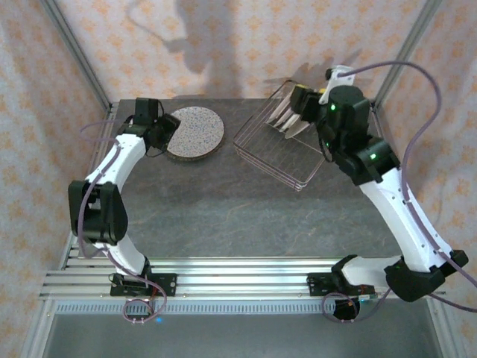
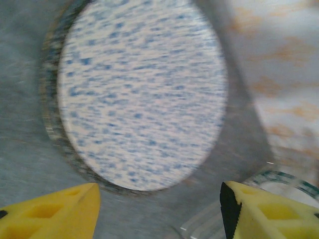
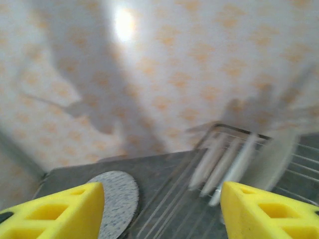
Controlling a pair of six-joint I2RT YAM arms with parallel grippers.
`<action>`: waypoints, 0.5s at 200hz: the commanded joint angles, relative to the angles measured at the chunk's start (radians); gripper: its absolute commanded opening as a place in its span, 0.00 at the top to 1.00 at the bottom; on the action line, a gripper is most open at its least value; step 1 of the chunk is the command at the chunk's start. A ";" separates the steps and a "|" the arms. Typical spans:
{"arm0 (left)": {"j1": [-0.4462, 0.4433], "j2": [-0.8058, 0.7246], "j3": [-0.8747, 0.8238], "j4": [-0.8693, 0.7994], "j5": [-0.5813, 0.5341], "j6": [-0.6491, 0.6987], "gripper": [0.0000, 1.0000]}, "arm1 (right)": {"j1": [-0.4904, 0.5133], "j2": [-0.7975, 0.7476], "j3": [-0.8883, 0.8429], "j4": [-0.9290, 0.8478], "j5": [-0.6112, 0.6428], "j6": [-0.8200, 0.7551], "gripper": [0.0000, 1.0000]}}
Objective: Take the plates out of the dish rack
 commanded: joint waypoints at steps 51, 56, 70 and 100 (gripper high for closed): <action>-0.285 -0.176 0.184 0.035 -0.099 0.121 0.32 | -0.286 0.269 0.260 -0.481 -0.018 0.325 0.38; -0.310 -0.188 0.179 0.057 -0.098 0.135 0.32 | -0.307 0.290 0.265 -0.483 -0.044 0.333 0.38; -0.378 -0.224 0.164 0.116 -0.096 0.185 0.31 | -0.361 0.344 0.274 -0.474 -0.126 0.356 0.38; -0.542 -0.309 0.096 0.221 -0.154 0.352 0.24 | -0.437 0.484 0.354 -0.485 -0.236 0.359 0.39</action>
